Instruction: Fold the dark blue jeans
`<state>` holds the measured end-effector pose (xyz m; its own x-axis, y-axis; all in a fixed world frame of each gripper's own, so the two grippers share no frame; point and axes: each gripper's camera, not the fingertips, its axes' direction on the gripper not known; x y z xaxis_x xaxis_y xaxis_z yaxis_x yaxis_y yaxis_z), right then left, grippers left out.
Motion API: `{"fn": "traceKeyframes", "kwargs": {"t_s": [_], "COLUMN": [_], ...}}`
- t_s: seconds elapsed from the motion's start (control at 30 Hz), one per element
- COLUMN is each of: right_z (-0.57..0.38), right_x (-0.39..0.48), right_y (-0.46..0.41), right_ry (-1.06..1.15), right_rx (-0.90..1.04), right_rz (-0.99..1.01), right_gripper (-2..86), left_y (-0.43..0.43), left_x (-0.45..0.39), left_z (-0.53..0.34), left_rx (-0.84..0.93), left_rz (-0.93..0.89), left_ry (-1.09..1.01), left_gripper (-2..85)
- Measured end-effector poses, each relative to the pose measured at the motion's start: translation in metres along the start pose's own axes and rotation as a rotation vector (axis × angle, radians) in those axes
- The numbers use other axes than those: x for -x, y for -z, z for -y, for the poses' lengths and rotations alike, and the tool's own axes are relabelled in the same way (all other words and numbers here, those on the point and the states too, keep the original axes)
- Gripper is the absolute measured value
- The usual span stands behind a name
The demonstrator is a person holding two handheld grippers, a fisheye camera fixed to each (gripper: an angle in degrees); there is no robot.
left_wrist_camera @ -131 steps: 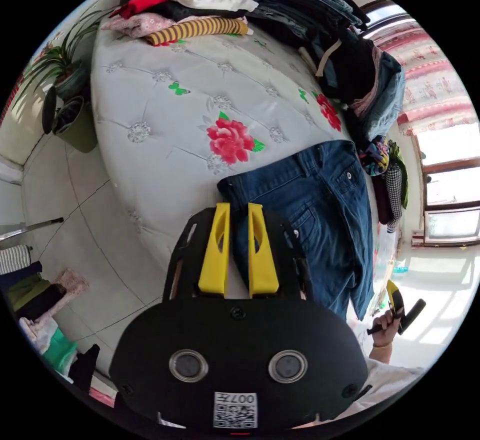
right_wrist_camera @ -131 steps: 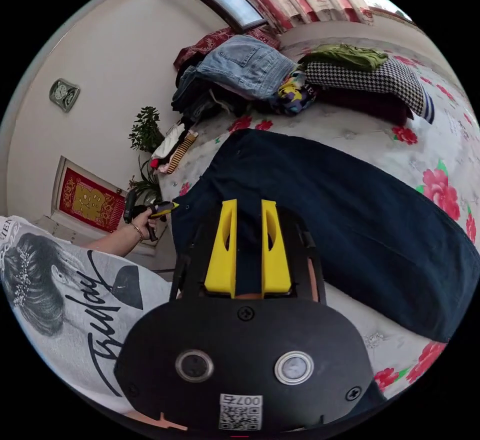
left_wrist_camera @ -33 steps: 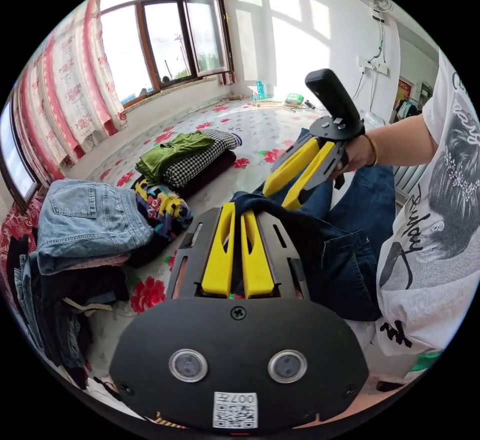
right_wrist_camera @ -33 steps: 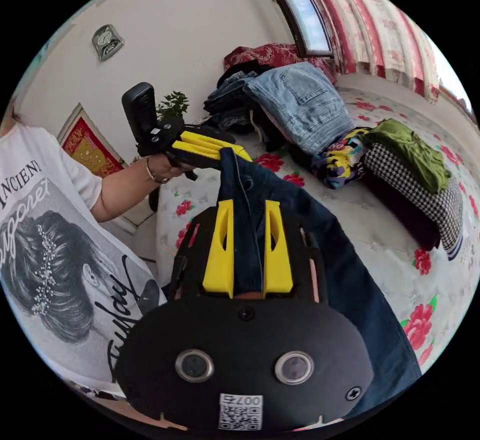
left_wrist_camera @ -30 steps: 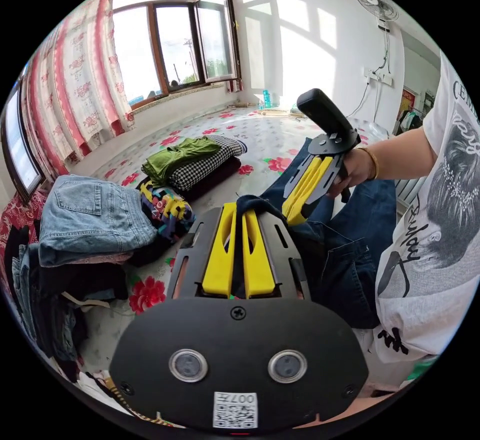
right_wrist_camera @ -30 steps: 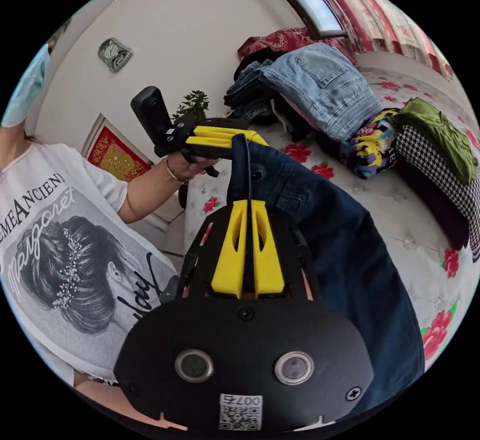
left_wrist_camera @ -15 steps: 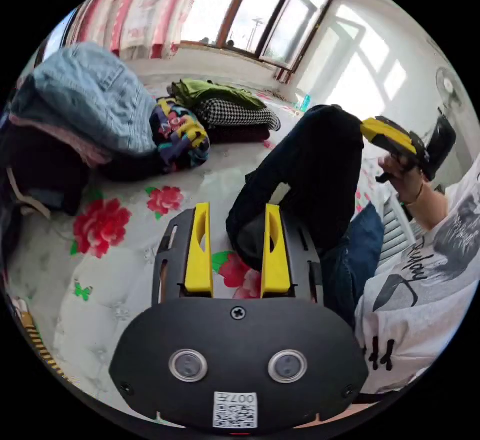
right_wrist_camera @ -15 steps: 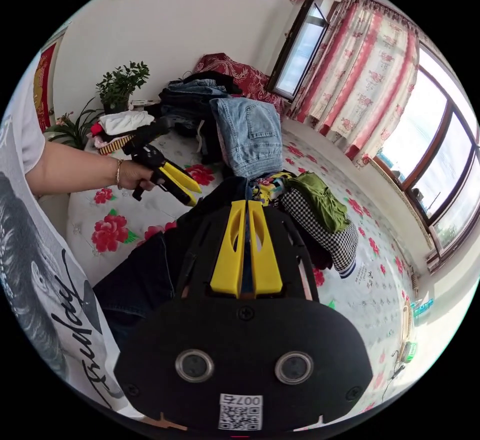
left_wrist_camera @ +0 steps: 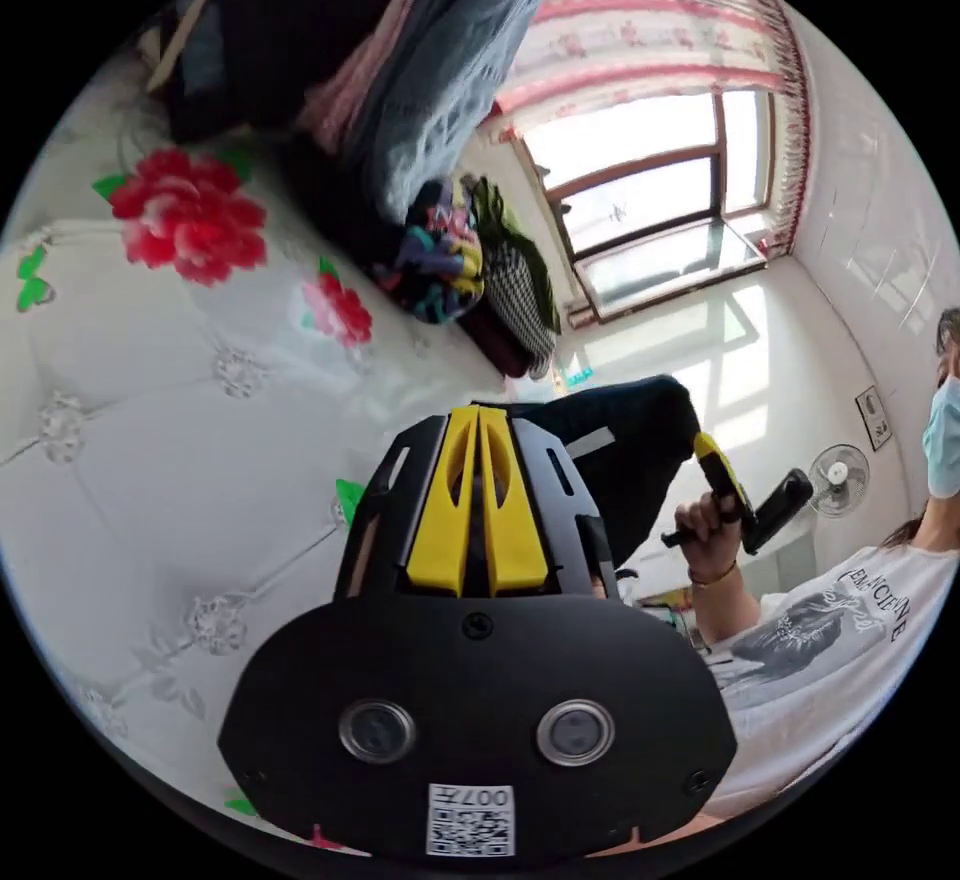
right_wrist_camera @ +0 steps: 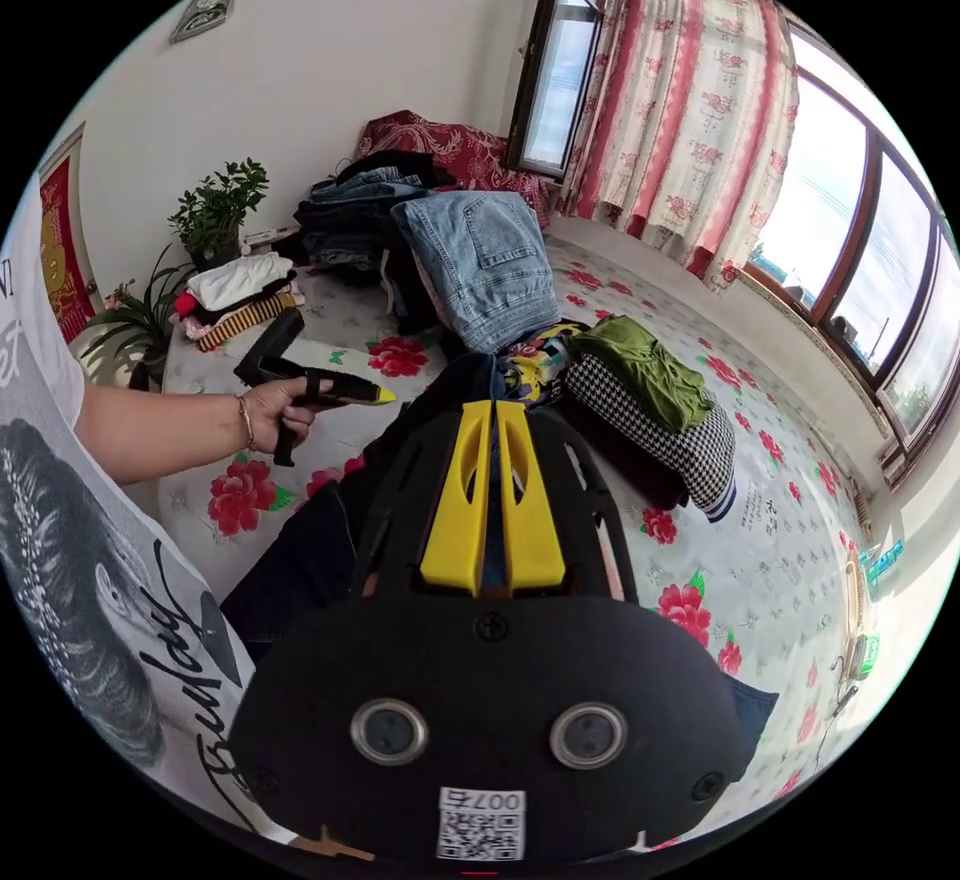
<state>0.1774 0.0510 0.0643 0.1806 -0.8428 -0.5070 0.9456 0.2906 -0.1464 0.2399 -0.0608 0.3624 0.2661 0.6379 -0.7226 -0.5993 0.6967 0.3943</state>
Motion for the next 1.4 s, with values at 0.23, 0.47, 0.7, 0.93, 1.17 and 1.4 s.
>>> {"fn": "traceKeyframes", "kwargs": {"t_s": [0.23, 0.47, 0.7, 0.93, 1.17, 1.4], "right_z": [0.014, -0.027, -0.047, -0.017, 0.005, -0.061], "right_x": [0.002, -0.064, -0.098, -0.103, -0.075, -0.123], "right_y": [0.000, 0.042, 0.058, 0.029, 0.014, 0.053], "right_ry": [-0.005, -0.107, -0.204, -0.227, -0.163, -0.304], "right_rx": [-0.085, -0.041, -0.045, -0.039, -0.073, 0.008], "right_rz": [0.134, 0.225, 0.233, 0.330, 0.568, 0.438], "right_gripper": [-0.3, -0.3, -0.3, -0.2, 0.3, 0.2], "left_y": [0.056, -0.032, -0.089, 0.007, 0.081, -0.010], "left_x": [-0.012, 0.057, 0.057, -0.016, -0.041, -0.144], "left_z": [0.003, 0.021, 0.010, -0.008, -0.070, -0.125], "left_rx": [-0.019, 0.287, 0.278, -0.001, -0.091, 0.292], "left_rz": [0.086, -0.211, -0.679, -0.018, 0.293, 0.296], "left_ry": [-0.064, 0.081, 0.108, -0.087, -0.037, -0.399], "left_gripper": [4.6, 15.1, 5.4, 3.4, 3.3, 9.4]}}
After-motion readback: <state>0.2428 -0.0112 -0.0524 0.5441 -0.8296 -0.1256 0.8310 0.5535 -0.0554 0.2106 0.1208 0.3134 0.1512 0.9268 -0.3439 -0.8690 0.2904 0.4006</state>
